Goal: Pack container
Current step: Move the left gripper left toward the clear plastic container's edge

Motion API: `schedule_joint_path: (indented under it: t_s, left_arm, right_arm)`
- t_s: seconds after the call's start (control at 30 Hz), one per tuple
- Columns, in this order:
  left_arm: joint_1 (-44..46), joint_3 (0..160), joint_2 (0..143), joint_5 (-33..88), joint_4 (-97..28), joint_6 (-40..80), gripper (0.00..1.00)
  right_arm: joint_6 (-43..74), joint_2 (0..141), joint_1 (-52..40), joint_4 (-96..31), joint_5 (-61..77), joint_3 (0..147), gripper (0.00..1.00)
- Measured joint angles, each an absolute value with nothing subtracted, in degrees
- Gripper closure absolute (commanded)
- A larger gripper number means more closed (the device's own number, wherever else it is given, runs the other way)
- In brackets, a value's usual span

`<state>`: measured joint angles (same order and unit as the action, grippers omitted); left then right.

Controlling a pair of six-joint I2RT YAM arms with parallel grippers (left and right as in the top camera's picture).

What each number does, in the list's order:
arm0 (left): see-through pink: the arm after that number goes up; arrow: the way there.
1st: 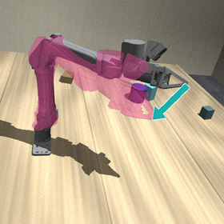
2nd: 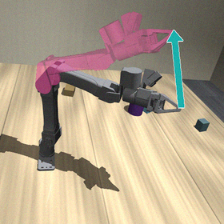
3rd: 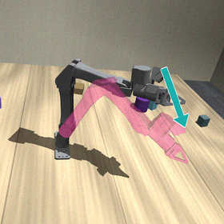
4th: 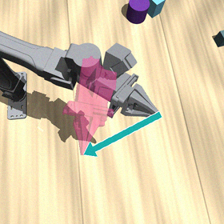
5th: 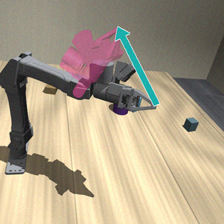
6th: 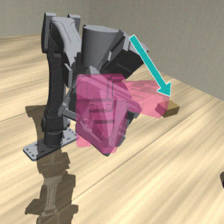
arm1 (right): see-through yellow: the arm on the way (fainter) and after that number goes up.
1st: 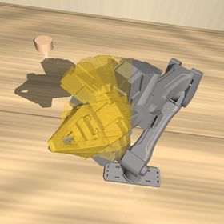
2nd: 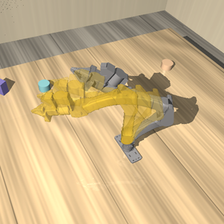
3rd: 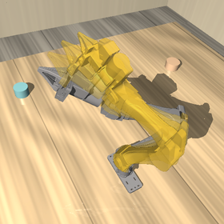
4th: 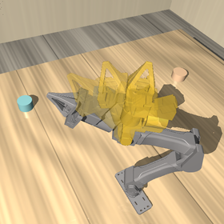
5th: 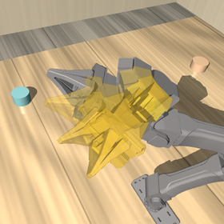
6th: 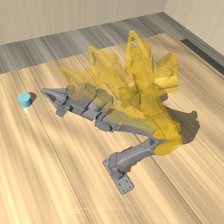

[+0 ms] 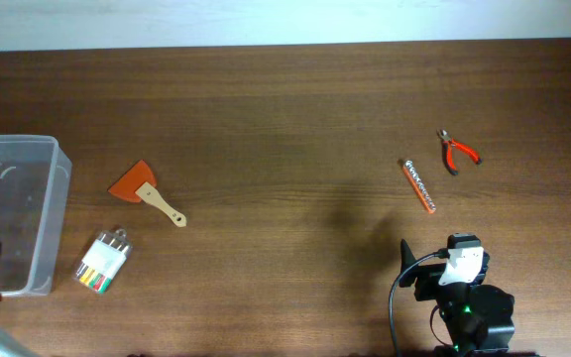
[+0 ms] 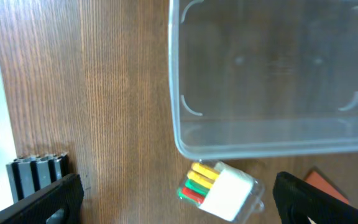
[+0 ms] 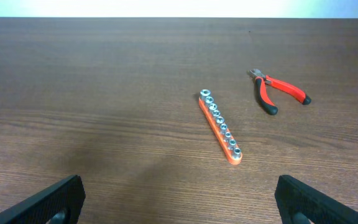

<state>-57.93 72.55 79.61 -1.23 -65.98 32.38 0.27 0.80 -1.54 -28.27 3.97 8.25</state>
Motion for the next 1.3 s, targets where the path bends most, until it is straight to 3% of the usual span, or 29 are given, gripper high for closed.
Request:
schedule_joint_path:
  t_s: [1.13,1.3]
  left_arm:
    - [-59.1,72.6,98.8,-0.4,-53.2,32.3,0.02]
    - [-59.1,72.6,100.9,-1.1,-52.8,32.3,0.05]
  right_arm:
    - [0.3,0.8,-1.5,-28.3,4.0,8.3,0.01]
    - [0.3,0.8,-1.5,-28.3,4.0,8.3,0.01]
